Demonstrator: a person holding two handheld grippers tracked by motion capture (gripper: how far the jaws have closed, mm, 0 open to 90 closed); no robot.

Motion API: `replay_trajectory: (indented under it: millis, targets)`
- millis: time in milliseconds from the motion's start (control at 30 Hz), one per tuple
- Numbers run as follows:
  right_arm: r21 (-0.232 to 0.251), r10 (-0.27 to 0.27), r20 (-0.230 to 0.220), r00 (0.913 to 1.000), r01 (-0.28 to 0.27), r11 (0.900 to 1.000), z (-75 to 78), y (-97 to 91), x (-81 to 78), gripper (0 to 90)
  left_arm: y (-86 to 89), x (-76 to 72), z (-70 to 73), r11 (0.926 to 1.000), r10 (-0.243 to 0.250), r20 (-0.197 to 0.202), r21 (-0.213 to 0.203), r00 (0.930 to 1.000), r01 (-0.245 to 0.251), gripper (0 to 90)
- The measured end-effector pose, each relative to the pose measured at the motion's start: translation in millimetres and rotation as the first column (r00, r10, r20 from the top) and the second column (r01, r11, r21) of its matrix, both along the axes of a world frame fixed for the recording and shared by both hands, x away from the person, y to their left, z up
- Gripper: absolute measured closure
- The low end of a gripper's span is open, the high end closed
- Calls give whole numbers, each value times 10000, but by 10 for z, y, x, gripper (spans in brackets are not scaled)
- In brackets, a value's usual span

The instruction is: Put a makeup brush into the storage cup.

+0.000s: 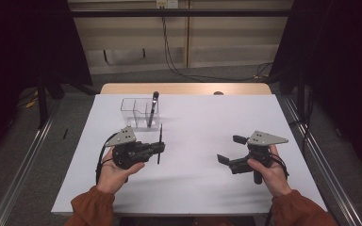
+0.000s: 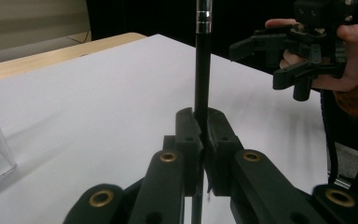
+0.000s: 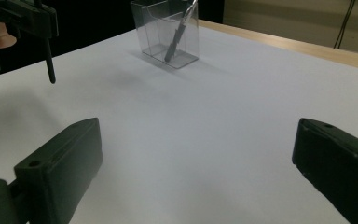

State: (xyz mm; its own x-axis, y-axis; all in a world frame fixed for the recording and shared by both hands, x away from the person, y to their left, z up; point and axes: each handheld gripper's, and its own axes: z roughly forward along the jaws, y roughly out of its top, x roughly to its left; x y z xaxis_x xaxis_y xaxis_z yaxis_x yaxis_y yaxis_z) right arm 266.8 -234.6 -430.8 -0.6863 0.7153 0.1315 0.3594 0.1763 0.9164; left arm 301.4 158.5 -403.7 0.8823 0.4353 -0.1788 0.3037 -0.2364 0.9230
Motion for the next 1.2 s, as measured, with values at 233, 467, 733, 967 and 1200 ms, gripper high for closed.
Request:
replay_trajectory:
  millis: [233,467,733,967,1200]
  targets:
    - [234,-361,110,9993,359,9991,-78,-73,-104,10,73,45,52,9999,129,84,-24,9999,-129,855]
    - [361,-833,378,9958,819,9960,-147,-148,-170,5,202,111,137,9988,461,190,-201,9988,-457,854]
    - [469,-1316,815,9879,1281,9907,-170,-273,-228,8,314,193,207,9966,807,328,-192,9962,-801,854]
    - [289,-1337,954,9864,1315,9909,-217,-351,-314,5,404,276,240,9940,1088,292,-107,9936,-1085,854]
    - [335,-1360,806,9874,1337,9905,-233,-420,-380,8,461,355,299,9911,1325,380,-209,9904,-1318,854]
